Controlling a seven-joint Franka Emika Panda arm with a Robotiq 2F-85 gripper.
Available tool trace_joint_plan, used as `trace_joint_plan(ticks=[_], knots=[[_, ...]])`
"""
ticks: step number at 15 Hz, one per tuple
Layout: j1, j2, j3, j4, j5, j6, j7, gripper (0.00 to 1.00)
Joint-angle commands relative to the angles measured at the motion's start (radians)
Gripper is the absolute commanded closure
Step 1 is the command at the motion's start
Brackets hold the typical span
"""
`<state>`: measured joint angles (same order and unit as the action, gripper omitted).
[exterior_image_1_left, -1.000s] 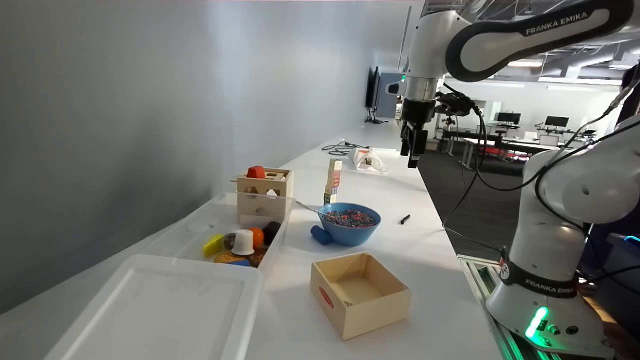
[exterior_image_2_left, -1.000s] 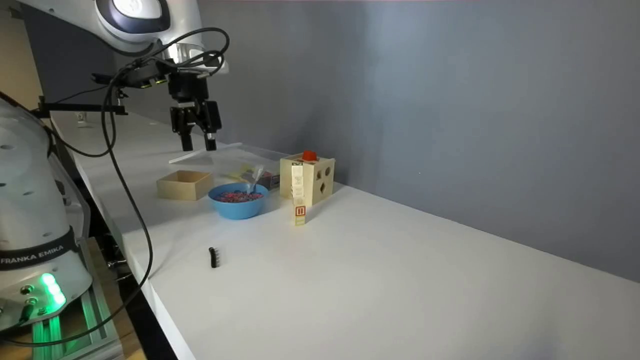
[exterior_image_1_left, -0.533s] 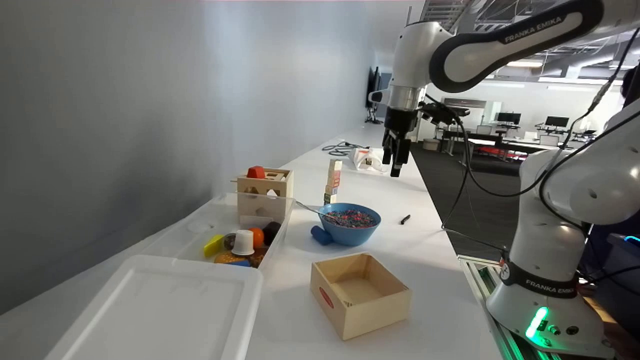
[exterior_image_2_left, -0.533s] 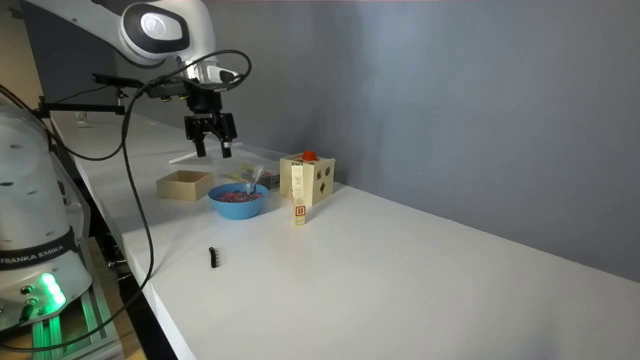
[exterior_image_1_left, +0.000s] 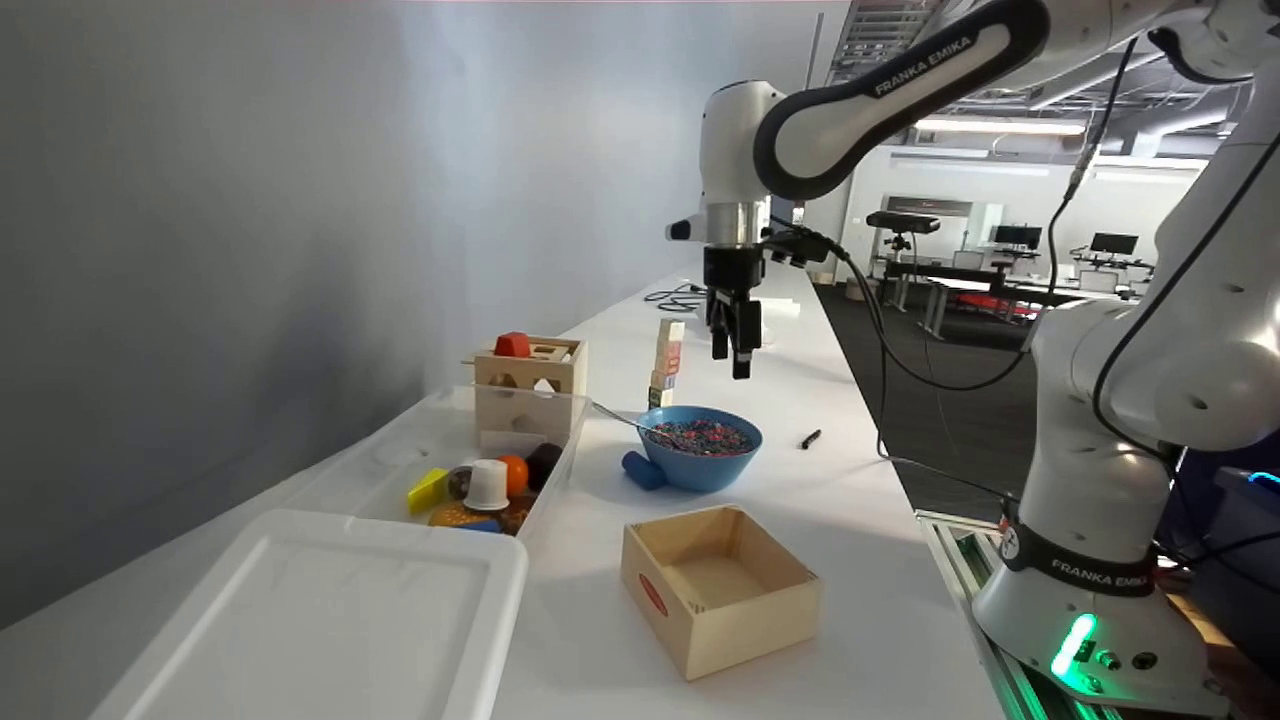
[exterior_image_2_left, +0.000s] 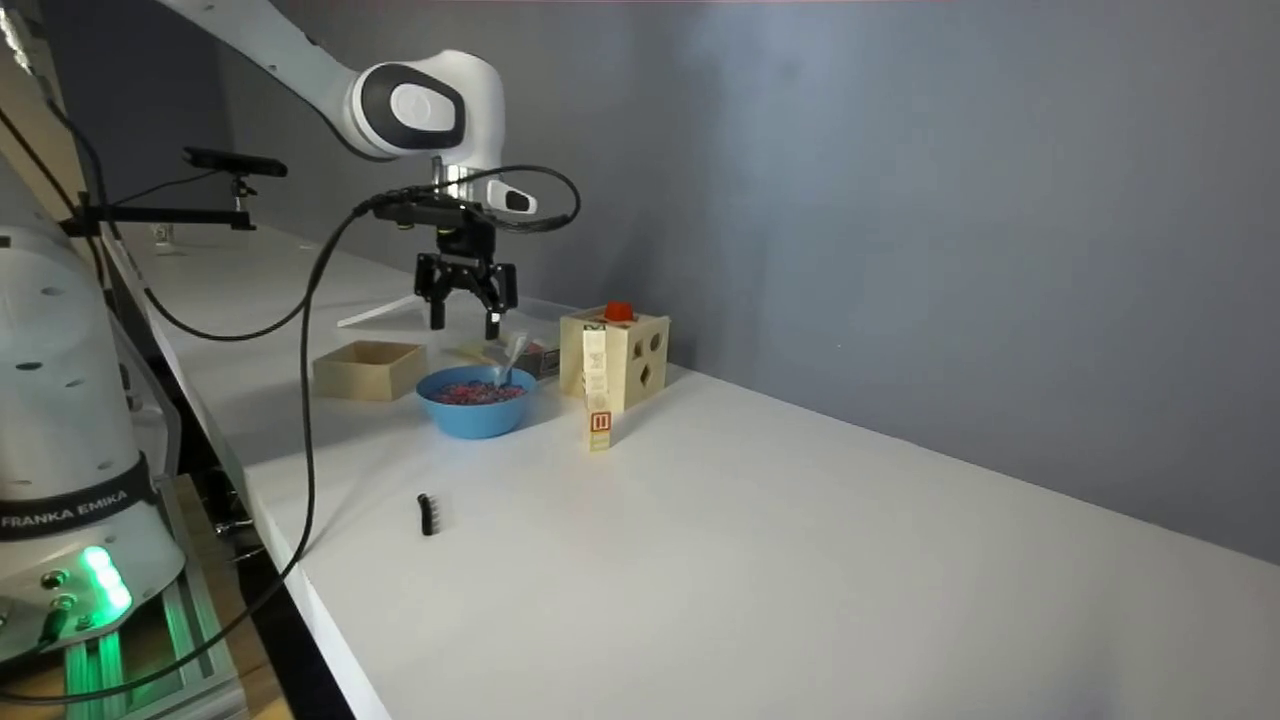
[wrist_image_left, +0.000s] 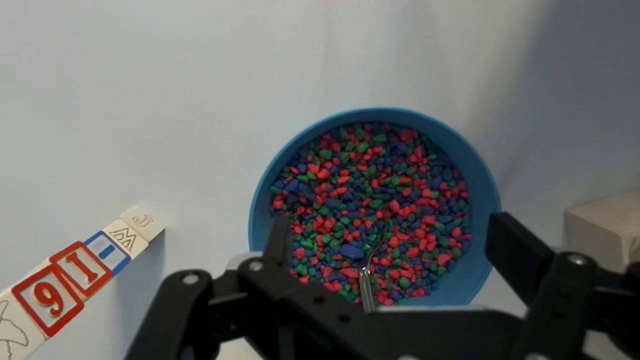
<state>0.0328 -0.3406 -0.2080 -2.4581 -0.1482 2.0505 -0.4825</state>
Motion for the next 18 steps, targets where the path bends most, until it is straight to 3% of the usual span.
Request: trace_joint_plan(ticks=[1, 7, 12, 13, 18], knots=[[-0.024, 0.012, 0.023, 0.010, 0.009, -0.005, -0.008, 0.00], [-0.007, 0.104, 0.035, 0.053, 0.030, 0.043, -0.062, 0.00], [-0.012, 0.234, 0.061, 0.136, 0.092, 0.103, -0.010, 0.00], [-0.026, 0.165, 0.066, 0.070, 0.050, 0.107, -0.024, 0.00], [-0.027, 0.199, 0.073, 0.081, 0.066, 0.119, -0.029, 0.00]])
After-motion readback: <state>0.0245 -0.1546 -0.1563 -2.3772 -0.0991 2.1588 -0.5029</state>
